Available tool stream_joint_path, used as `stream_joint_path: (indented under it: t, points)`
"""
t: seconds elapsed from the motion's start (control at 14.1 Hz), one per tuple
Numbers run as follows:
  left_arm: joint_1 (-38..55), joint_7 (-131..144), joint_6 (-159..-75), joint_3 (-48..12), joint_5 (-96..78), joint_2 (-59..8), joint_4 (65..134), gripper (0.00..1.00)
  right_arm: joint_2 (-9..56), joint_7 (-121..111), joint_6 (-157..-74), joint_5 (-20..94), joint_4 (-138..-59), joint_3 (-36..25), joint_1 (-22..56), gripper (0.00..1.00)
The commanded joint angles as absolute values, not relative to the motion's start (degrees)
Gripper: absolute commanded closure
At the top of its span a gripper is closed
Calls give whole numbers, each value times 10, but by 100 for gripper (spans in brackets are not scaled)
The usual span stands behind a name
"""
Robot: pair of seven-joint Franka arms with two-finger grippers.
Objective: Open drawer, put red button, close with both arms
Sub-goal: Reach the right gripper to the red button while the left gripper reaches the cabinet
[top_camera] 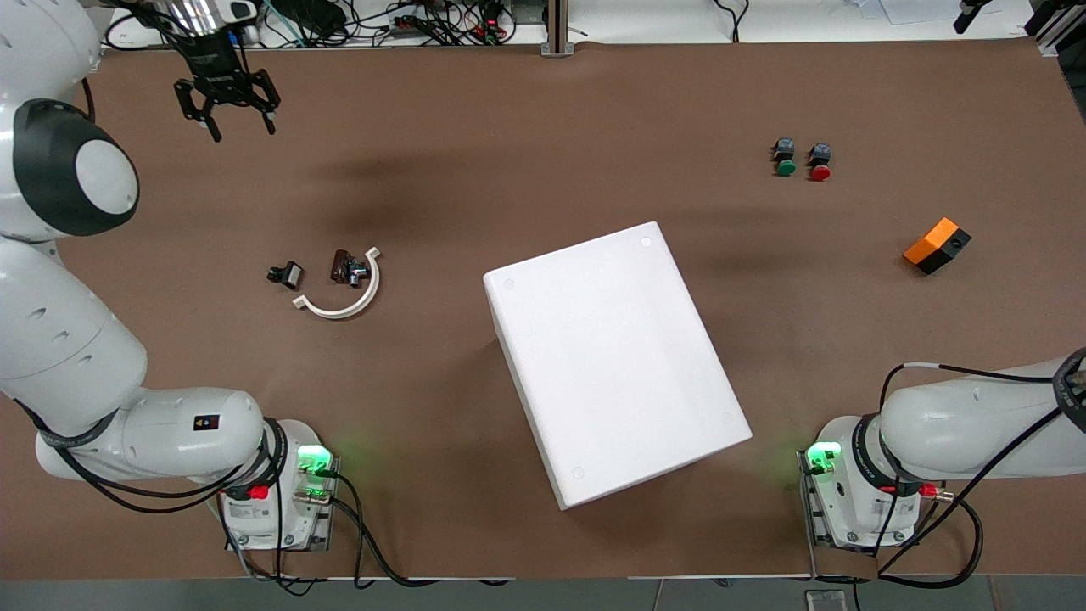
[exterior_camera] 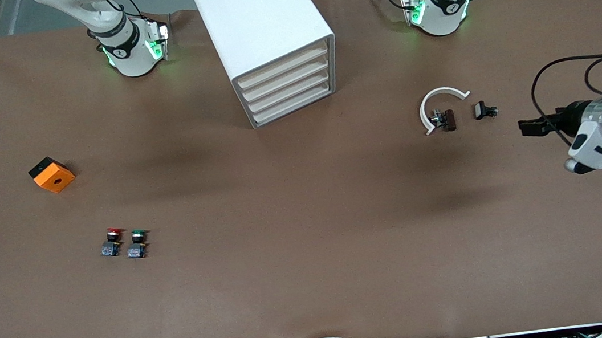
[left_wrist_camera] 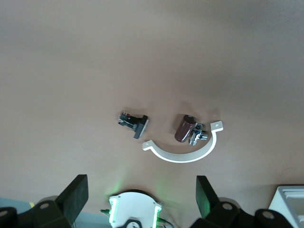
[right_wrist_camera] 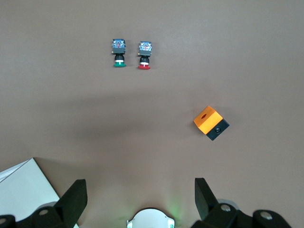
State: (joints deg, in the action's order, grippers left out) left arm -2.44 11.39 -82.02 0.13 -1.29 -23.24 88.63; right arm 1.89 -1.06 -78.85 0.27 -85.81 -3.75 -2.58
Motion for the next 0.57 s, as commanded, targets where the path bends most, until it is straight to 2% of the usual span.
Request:
stream_joint_path:
  t: [0.0,0.28,0.5]
  points:
    - [-11,167,-822,1,-32,-243,881,0,45,-11,-786,-3,-839,-34,-31,0]
    - [15,314,-876,0,-46,-266,876,0,93,-11,-791,0,-839,-34,-33,0]
    - [24,429,-892,-17,-64,-282,876,0,126,-11,-868,4,-831,-34,-40,0]
